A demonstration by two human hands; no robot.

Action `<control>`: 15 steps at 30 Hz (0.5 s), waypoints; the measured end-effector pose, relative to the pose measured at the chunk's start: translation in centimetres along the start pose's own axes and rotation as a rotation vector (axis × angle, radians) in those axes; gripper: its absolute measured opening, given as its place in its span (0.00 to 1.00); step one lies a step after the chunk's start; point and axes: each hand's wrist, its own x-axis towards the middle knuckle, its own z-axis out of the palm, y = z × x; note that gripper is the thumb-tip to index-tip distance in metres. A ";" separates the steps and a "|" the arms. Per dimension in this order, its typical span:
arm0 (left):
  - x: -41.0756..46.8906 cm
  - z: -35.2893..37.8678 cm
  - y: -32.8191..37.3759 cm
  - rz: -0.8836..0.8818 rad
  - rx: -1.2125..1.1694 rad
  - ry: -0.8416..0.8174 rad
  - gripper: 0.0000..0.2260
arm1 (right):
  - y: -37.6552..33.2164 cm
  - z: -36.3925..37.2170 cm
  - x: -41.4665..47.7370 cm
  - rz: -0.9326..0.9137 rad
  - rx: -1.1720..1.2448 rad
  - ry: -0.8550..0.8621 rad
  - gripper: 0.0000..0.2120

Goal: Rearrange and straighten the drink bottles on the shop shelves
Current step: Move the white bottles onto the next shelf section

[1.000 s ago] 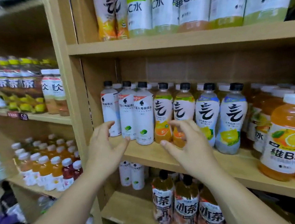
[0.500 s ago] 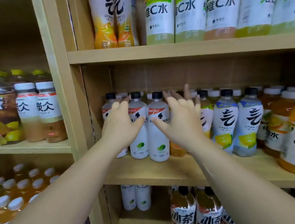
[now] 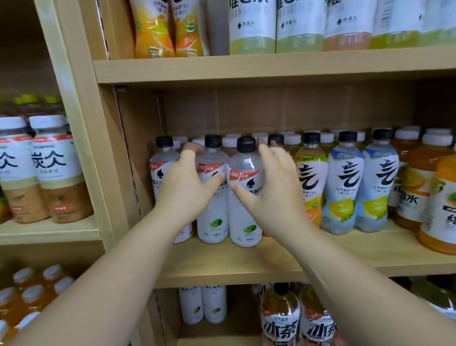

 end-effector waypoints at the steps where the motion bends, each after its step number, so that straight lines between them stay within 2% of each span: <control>1: -0.2 0.0 -0.2 0.014 -0.017 -0.008 0.25 | 0.1 0.0 -0.5 0.010 0.056 0.001 0.38; 5: -1.2 0.0 -0.5 0.031 -0.062 -0.006 0.33 | 1.0 0.1 -2.1 0.014 0.205 0.021 0.41; 11: -3.0 -0.1 -1.0 0.047 -0.256 -0.071 0.27 | 1.6 -0.3 -3.8 0.085 0.382 -0.022 0.38; 15: -4.1 -0.3 -0.8 0.103 -0.288 -0.086 0.34 | 1.4 -1.2 -4.3 0.074 0.410 -0.055 0.36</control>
